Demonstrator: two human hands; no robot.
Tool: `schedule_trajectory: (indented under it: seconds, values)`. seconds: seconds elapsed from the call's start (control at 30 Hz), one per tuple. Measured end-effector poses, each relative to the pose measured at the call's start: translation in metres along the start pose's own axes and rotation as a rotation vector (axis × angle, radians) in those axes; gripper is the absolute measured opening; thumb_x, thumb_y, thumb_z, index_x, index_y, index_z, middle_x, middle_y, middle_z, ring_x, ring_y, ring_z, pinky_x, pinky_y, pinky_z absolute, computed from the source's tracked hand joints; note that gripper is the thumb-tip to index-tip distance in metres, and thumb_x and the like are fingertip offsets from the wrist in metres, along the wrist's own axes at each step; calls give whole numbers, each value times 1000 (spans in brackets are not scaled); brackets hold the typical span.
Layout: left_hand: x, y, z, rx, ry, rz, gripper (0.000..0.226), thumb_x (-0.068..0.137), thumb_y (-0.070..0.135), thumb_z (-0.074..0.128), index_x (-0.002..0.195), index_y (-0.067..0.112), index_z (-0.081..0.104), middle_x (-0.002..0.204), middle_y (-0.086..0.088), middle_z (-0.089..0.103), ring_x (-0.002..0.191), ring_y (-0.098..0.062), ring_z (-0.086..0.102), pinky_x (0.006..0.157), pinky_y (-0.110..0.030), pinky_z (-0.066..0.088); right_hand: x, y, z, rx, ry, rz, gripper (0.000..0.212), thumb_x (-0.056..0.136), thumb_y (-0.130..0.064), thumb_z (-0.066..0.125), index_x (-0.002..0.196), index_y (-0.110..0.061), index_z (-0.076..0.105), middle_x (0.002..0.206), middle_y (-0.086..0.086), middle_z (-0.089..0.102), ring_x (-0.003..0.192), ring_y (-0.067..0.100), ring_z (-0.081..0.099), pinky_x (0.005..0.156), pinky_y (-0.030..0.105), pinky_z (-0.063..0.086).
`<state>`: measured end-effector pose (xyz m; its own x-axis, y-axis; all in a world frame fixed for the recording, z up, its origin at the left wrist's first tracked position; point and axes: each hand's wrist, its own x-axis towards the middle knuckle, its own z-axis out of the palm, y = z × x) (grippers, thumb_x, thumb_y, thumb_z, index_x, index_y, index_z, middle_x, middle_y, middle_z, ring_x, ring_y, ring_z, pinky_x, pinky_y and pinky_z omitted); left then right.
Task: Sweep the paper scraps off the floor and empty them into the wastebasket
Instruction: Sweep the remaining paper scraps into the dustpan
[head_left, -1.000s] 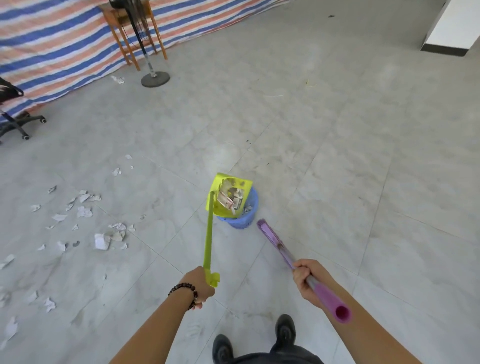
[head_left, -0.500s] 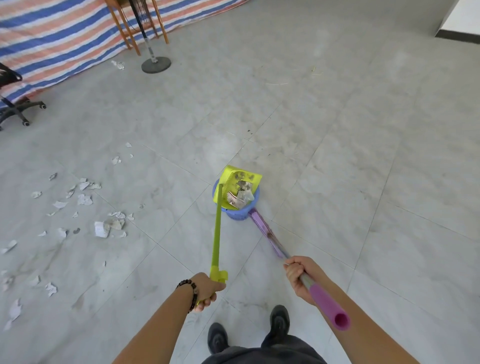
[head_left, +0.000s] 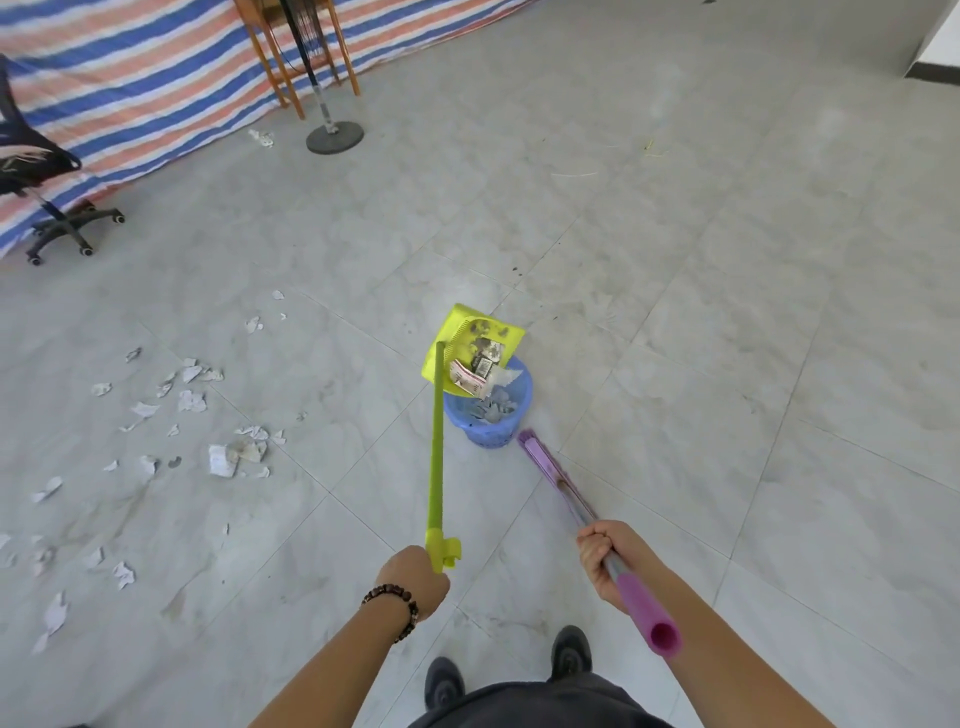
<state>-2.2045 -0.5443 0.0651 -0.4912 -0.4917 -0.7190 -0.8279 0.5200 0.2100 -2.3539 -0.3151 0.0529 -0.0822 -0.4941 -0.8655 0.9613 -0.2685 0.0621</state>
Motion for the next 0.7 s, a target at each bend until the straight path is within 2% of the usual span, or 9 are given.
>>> schedule_trajectory:
  seconds: [0.17, 0.27, 0.33, 0.4, 0.53, 0.63, 0.7]
  values:
    - [9, -17, 1, 239, 10, 1, 4, 91, 18, 44, 90, 17, 47, 72, 6, 47, 74, -15, 54, 60, -21, 43, 4, -6, 4, -10, 16, -6, 27, 92, 0, 45, 71, -16, 40, 42, -4, 36, 26, 6, 38, 27, 15, 40]
    - [16, -23, 1, 255, -87, -30, 6, 90, 19, 46, 85, 16, 46, 70, 5, 47, 72, -16, 54, 58, -21, 43, 5, -9, 5, -25, 23, -10, 26, 84, 4, 48, 71, -17, 40, 42, -5, 36, 26, 6, 39, 27, 16, 40]
    - [21, -22, 1, 83, -199, -98, 11, 87, 17, 50, 78, 15, 45, 71, 0, 53, 59, -15, 53, 48, -21, 41, 6, -10, 6, -33, 19, -7, 27, 75, 5, 53, 71, -17, 39, 42, -5, 36, 26, 6, 39, 27, 16, 39]
    - [24, -19, -3, -139, -298, -172, 11, 88, 13, 56, 81, 10, 47, 75, -7, 59, 48, -16, 53, 43, -22, 40, 6, -9, 7, -40, 19, -11, 27, 72, 5, 54, 71, -17, 40, 43, -5, 36, 26, 6, 39, 27, 16, 40]
    - [24, -6, -13, -517, -519, -254, 11, 93, 13, 60, 92, 6, 53, 76, -9, 66, 49, -19, 58, 44, -21, 41, 4, -6, 9, -46, 9, -19, 25, 72, 4, 56, 71, -16, 41, 44, -5, 38, 27, 6, 40, 28, 16, 41]
    - [25, 0, -11, -643, -589, -268, 23, 95, 29, 62, 98, 9, 50, 71, -6, 64, 48, -16, 55, 41, -19, 40, 2, -4, 8, -50, 1, 1, 24, 74, 4, 55, 71, -15, 41, 44, -6, 37, 27, 5, 40, 28, 16, 41]
    - [29, 3, -9, -641, -591, -270, 31, 92, 39, 64, 97, 12, 51, 63, -1, 59, 43, -12, 49, 40, -17, 39, 0, -2, 5, -46, 16, 13, 24, 85, 3, 50, 72, -15, 41, 44, -6, 36, 27, 5, 39, 27, 16, 40]
